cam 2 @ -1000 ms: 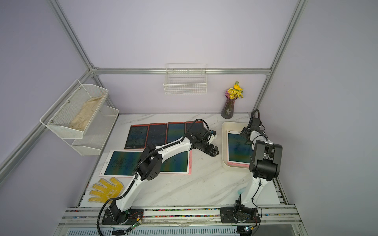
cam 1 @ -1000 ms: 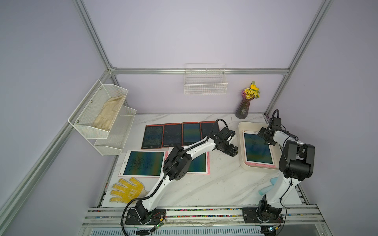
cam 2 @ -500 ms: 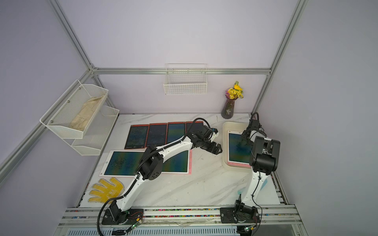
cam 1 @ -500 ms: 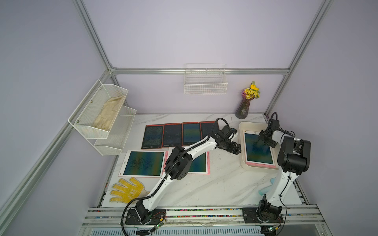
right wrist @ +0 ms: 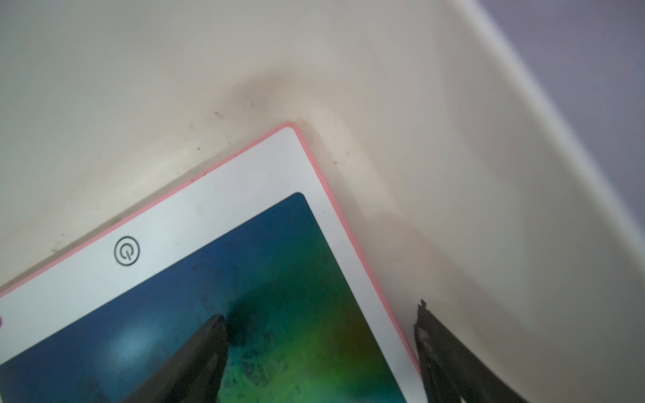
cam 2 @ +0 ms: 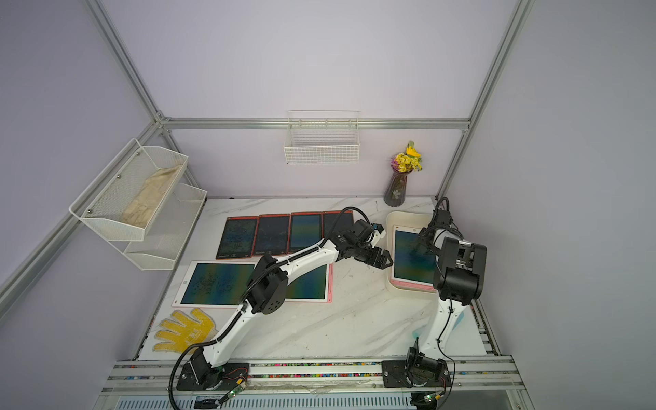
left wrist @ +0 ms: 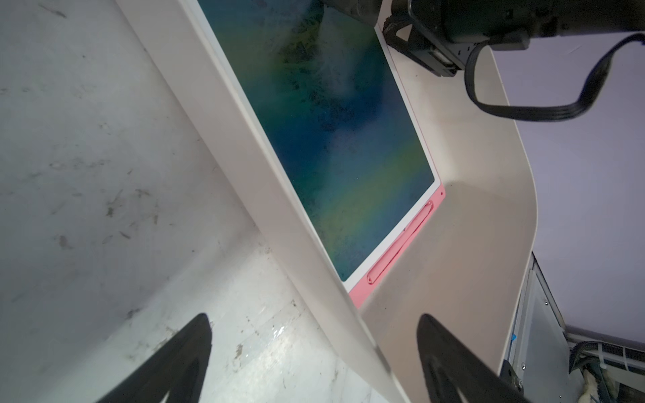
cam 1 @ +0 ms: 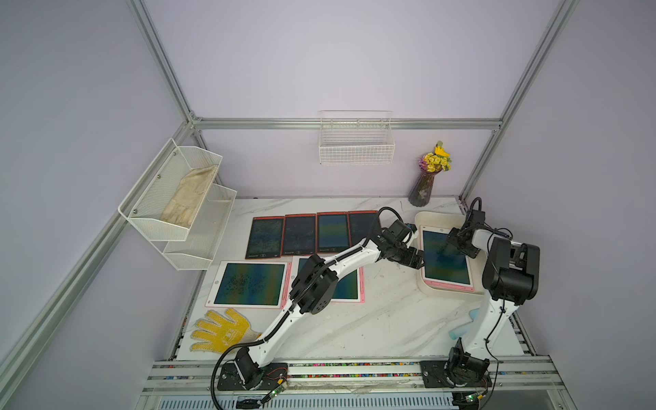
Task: Take out the writing tablet from the storage box
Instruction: Pick up the writing tablet from the storage box.
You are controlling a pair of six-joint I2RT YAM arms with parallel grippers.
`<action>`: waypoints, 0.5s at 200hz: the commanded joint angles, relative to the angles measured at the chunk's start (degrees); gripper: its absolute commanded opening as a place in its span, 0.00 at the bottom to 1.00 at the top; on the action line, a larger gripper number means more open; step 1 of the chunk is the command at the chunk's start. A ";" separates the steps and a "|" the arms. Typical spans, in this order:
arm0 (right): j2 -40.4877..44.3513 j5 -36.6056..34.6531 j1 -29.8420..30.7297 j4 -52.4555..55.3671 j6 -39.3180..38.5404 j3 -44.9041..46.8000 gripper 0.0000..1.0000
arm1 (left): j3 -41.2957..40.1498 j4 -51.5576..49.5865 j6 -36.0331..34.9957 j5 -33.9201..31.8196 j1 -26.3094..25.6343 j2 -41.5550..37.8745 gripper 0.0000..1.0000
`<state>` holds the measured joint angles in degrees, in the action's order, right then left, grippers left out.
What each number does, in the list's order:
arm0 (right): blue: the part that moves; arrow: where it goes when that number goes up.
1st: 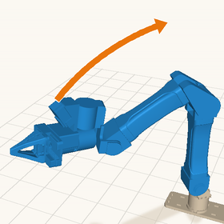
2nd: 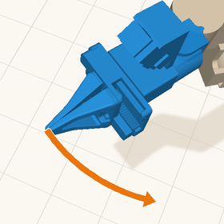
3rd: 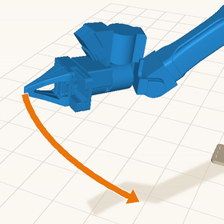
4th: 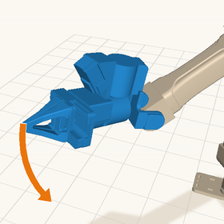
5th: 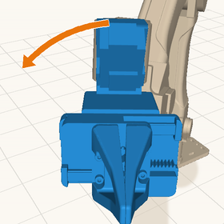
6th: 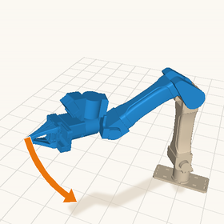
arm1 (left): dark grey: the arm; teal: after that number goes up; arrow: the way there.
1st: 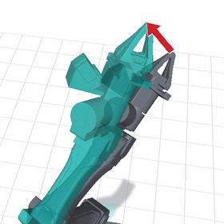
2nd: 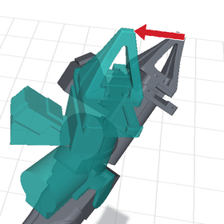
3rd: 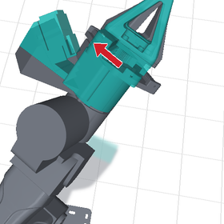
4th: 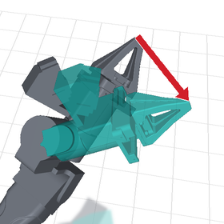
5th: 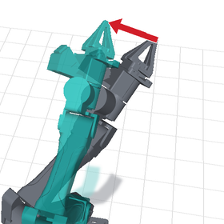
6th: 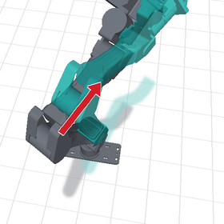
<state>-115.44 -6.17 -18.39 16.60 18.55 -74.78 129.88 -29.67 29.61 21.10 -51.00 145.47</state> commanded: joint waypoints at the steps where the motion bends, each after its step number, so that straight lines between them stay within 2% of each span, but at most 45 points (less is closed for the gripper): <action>1: 3.59 2.87 -0.42 0.16 -0.18 2.81 0.85 | 5.53 1.06 1.39 1.01 -0.69 1.95 0.84; 19: 4.93 2.68 -0.42 -0.11 -0.09 4.05 0.85 | 5.47 -1.10 2.90 -1.93 -0.67 2.51 0.82; 60: 7.51 3.29 -0.42 -0.46 0.61 5.92 0.86 | 5.29 -4.80 4.02 -3.49 -0.59 3.28 0.57; 100: 11.09 3.27 -0.37 -1.88 1.63 11.30 0.87 | 3.86 -6.21 5.78 -3.26 -0.49 3.51 0.40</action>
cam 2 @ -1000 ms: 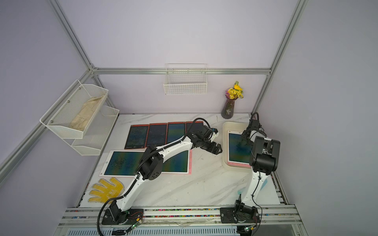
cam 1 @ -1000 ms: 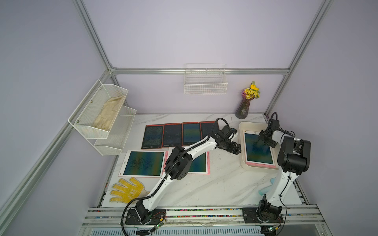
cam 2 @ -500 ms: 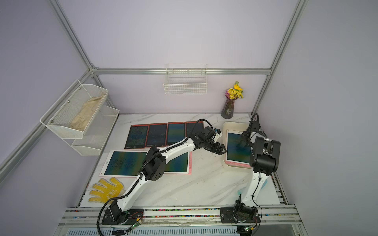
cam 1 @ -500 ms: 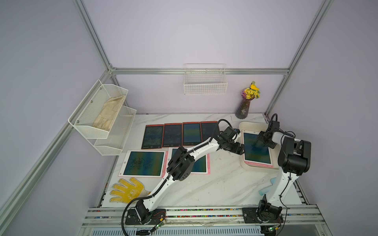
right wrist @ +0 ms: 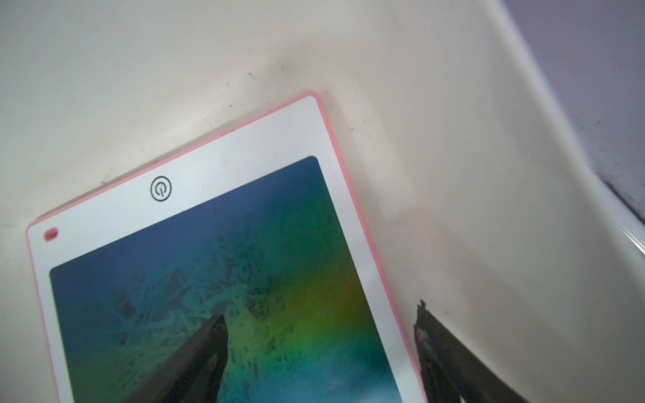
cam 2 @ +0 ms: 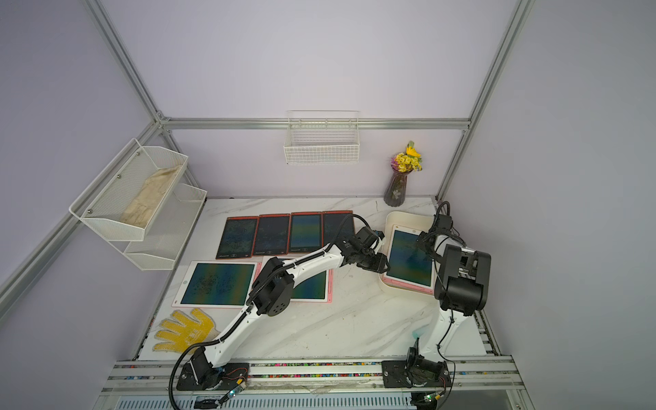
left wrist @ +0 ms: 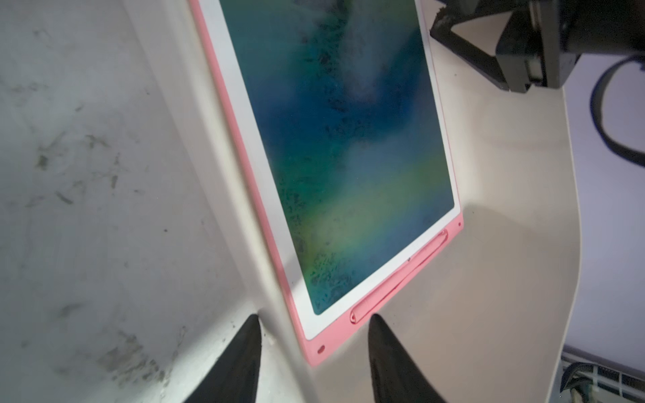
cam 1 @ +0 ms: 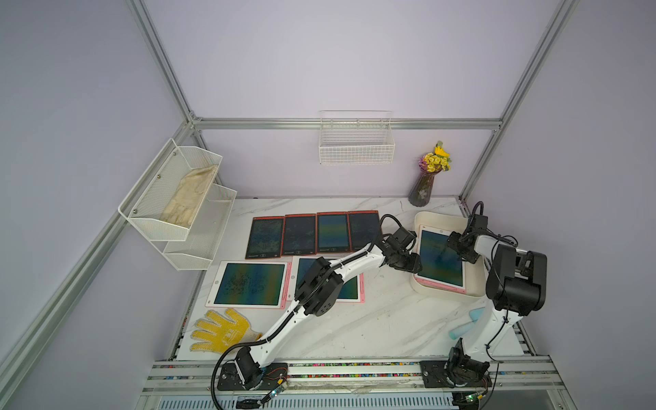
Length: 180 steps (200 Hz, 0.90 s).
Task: Take out the writing tablet from the storage box
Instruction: Pick up the writing tablet from the storage box.
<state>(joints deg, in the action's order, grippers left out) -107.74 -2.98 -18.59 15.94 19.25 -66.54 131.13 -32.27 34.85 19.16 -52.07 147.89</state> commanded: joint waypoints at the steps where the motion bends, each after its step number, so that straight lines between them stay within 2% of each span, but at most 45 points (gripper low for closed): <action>1: 3.49 0.04 -0.20 -1.24 0.95 3.21 0.87 | 2.50 -3.56 0.64 -1.40 0.53 1.08 0.39; 25: 5.16 -0.28 0.20 -1.70 1.71 5.76 0.88 | 1.20 -3.02 1.72 -0.80 0.70 1.25 0.29; 41: 5.20 -4.53 1.73 -0.30 2.10 6.23 0.88 | 0.78 -2.89 2.48 -0.27 0.81 1.43 0.23; 52: 4.88 -6.99 2.89 0.82 2.44 5.94 0.88 | 0.04 -2.31 3.00 -0.11 0.83 1.21 0.21; 87: 4.41 -8.26 6.50 4.22 4.62 6.22 0.89 | -1.86 -0.44 4.21 1.08 0.82 0.42 0.15; 117: 6.87 -0.17 7.33 2.19 5.70 9.40 0.89 | -2.59 1.08 5.05 2.07 0.81 0.26 0.12; 147: 10.40 12.07 7.43 -0.43 5.44 11.89 0.89 | -3.20 1.82 4.80 2.90 0.72 0.21 0.09; 180: 16.89 19.30 7.31 0.48 6.12 12.40 0.89 | -4.45 2.39 4.70 3.01 0.50 -0.28 0.08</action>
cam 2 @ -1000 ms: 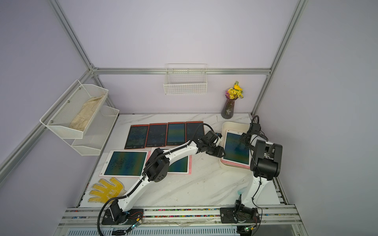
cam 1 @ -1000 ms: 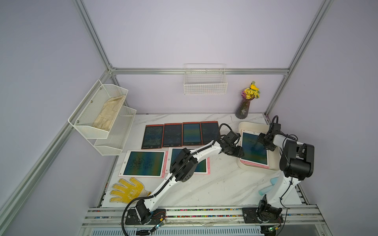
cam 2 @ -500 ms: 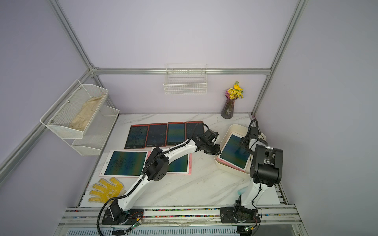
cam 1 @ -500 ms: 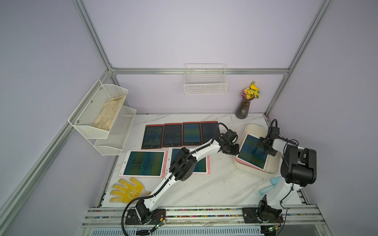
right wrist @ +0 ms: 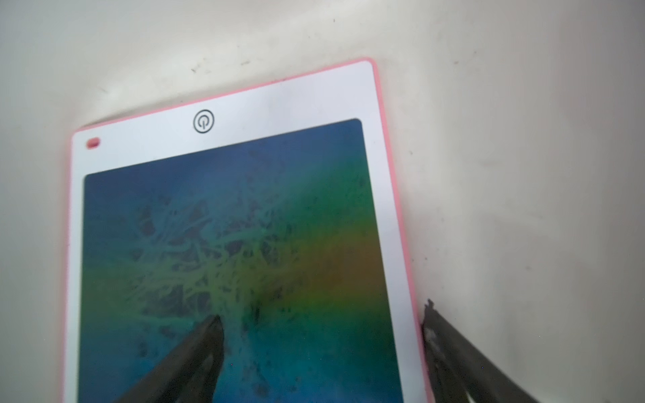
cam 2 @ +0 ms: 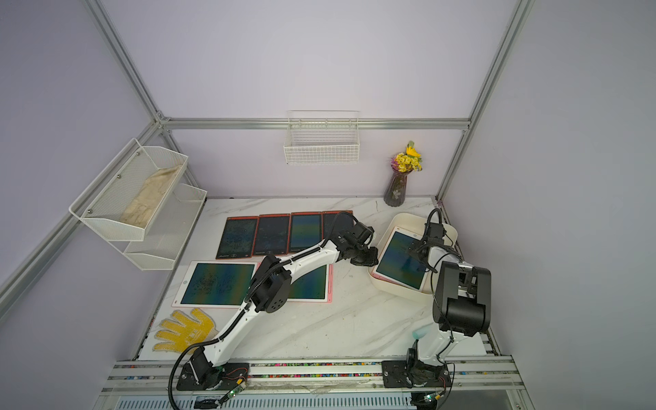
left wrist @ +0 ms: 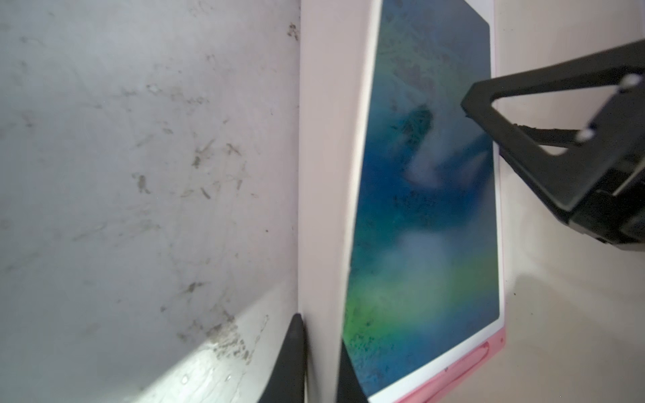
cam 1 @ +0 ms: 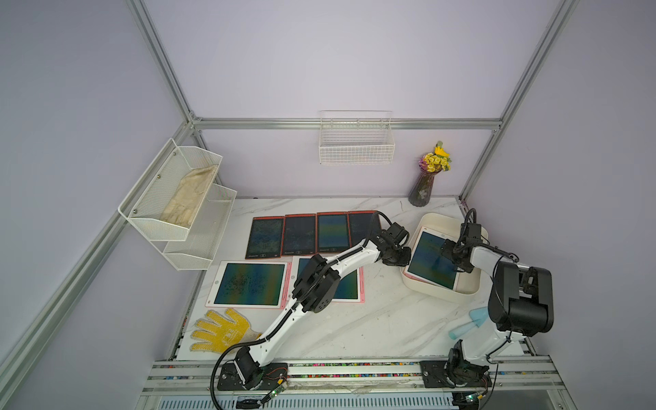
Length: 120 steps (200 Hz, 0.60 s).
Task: Take out the writing tablet from the storage box
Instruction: Pick up the writing tablet from the storage box.
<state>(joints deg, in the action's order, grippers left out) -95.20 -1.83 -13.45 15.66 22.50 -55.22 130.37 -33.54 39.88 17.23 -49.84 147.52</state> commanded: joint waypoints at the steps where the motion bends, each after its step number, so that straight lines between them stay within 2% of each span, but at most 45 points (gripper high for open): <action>1: 4.64 18.29 2.19 0.77 2.88 1.08 0.89 | -3.70 3.66 -0.33 4.92 -1.69 0.11 0.08; 40: 9.24 25.97 2.04 0.62 3.70 0.49 0.87 | -3.47 4.00 -0.15 5.16 -1.99 0.47 0.07; 84: 7.91 26.38 2.09 -0.01 2.31 1.27 0.84 | -2.75 4.03 0.19 5.26 -2.36 1.08 0.06; 105: 6.88 27.36 2.09 -0.40 1.71 1.34 0.76 | -2.23 4.17 0.29 5.54 -2.47 1.35 0.06; 120: 6.60 28.02 2.08 -0.87 1.46 1.41 0.73 | -2.15 4.15 0.38 5.44 -2.43 1.31 0.06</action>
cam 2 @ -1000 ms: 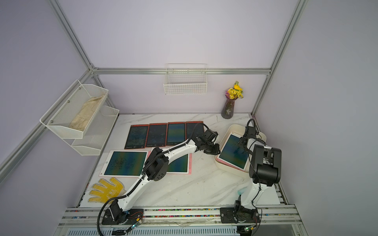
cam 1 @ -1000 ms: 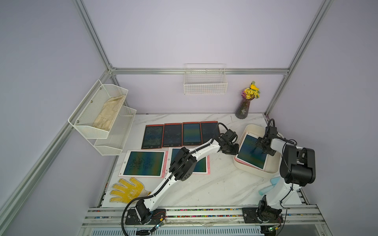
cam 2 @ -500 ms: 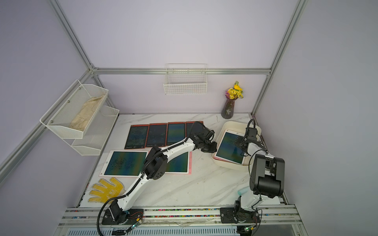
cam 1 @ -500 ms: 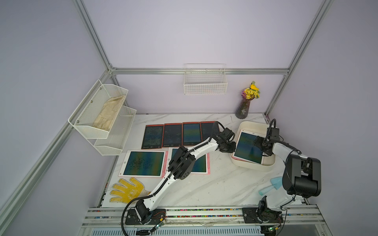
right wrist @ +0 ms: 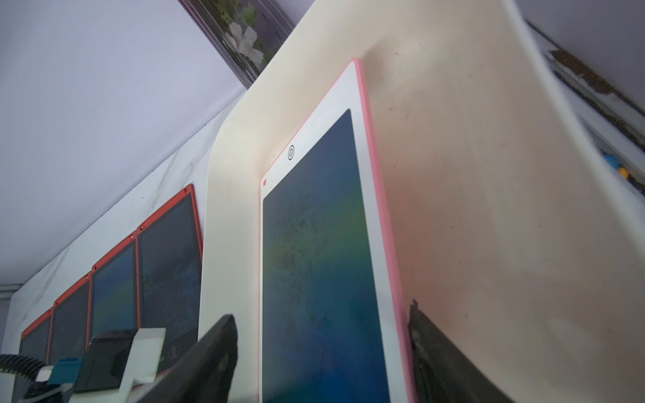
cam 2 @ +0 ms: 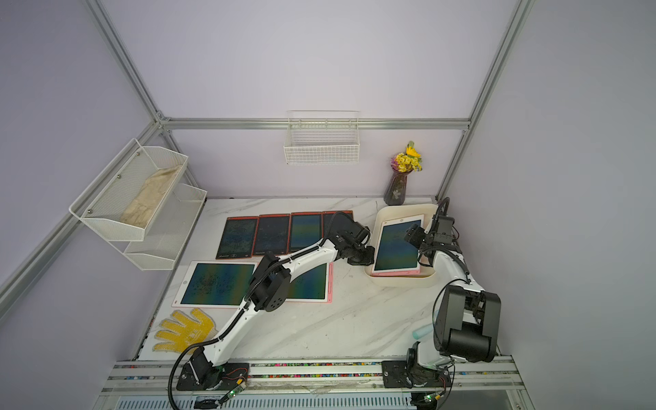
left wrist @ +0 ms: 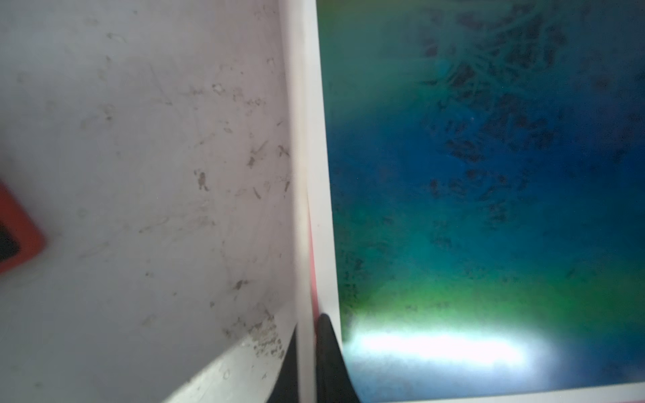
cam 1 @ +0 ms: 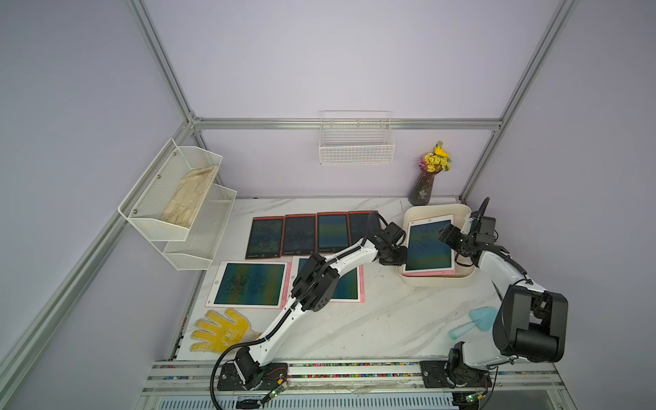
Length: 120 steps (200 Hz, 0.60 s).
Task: Take out the writing tablet from the storage box
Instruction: Pick up the writing tablet from the storage box.
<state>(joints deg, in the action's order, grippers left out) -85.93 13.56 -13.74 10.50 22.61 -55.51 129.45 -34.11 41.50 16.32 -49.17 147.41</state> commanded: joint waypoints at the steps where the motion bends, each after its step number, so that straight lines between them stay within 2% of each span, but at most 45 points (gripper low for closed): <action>1: -2.71 12.68 2.38 4.28 1.32 1.71 0.73 | -1.22 4.69 -1.24 6.36 -3.12 1.40 0.06; 19: -3.40 13.07 2.37 4.43 0.57 1.72 0.66 | -0.76 4.67 -1.15 6.33 -3.31 1.60 0.06; 65: -3.11 13.45 2.31 5.43 -1.11 2.64 0.56 | 1.06 4.78 -0.46 6.61 -4.01 2.60 0.06; 75: -2.90 13.64 2.36 5.46 -1.18 3.01 0.51 | 1.24 4.72 -0.37 6.48 -4.18 2.68 0.06; 120: -0.95 13.93 2.31 5.68 -1.08 3.73 0.48 | 1.73 4.80 0.16 6.28 -4.18 3.21 0.06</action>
<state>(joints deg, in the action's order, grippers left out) -86.35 16.27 -14.15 7.18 20.32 -55.16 129.49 -34.65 43.53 16.01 -49.19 147.46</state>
